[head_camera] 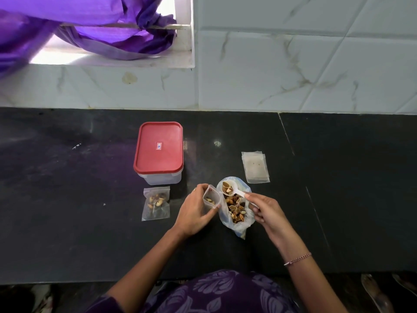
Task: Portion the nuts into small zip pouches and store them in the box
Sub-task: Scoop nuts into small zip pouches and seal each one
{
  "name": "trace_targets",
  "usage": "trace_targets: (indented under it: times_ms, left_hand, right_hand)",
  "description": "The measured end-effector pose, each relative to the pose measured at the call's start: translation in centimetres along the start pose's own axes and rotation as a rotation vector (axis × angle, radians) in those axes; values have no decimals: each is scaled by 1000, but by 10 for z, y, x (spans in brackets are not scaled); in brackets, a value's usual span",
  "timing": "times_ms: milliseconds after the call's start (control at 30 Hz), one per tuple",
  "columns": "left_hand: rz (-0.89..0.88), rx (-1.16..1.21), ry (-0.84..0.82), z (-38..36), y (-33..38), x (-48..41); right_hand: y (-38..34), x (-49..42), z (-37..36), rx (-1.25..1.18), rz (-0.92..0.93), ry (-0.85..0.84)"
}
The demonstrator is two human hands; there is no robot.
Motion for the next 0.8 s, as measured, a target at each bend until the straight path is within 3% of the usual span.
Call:
trace_targets:
  times_ms: [100,200,400,467,667,800]
  left_hand:
    - [-25,-5,21,1,5,-5]
    - [-28,26,32,3,10,-9]
    - [-54,97,68,4,15,-13]
    - [-60,101,77,5,15,-15]
    - [-93,80,104,8,15,-16]
    - [-127,81,116,9,18,-20]
  right_hand:
    - [-10,10,-16,92,76,-28]
    - [-13,11,-24,332,218,55]
    - [-12,28,-46,1104,912,214]
    - [-7,29,-49,1271,1046,233]
    - [-12,31,-43,1124,1060,280]
    - [-12,30,-43,962,974,208]
Point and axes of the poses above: each hand's wrist, its own x-axis away from the middle knuckle, its own z-axis out of the back of the hand, y = z × x, the point moved 3 cm from there along -x, towards the middle knuckle
